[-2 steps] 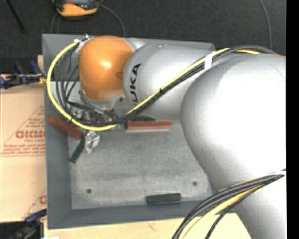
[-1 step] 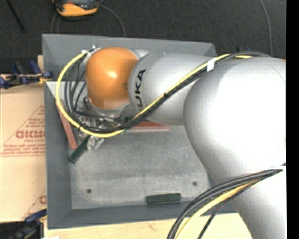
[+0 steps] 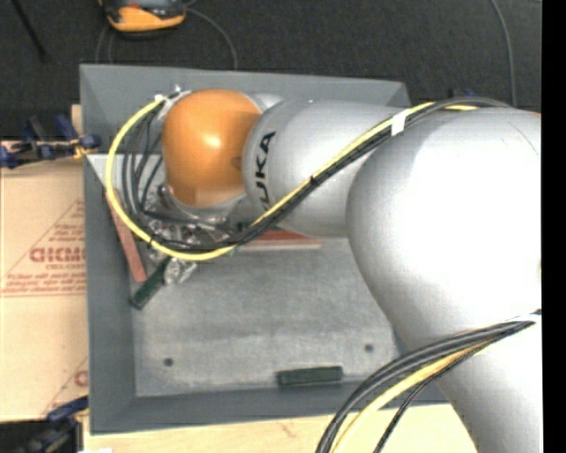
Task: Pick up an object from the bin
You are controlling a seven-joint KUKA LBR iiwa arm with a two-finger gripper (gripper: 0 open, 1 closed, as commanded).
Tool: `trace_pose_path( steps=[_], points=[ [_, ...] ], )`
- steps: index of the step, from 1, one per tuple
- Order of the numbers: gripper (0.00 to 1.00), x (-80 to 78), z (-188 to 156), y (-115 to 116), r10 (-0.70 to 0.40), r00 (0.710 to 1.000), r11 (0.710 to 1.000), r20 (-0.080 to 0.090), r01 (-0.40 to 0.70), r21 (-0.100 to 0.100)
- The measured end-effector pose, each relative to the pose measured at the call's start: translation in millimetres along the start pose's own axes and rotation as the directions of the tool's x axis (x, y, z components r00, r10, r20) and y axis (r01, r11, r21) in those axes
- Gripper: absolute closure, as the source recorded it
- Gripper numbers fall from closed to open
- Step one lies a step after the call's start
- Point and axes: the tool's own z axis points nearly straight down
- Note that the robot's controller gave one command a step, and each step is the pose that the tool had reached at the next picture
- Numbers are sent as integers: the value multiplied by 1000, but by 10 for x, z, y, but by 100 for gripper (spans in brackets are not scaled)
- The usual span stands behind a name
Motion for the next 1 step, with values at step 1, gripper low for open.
trace_pose_path(
  steps=[1],
  points=[
    [100,97,-1254,146,-12,1000,1000,0,12,-2]
  ],
)
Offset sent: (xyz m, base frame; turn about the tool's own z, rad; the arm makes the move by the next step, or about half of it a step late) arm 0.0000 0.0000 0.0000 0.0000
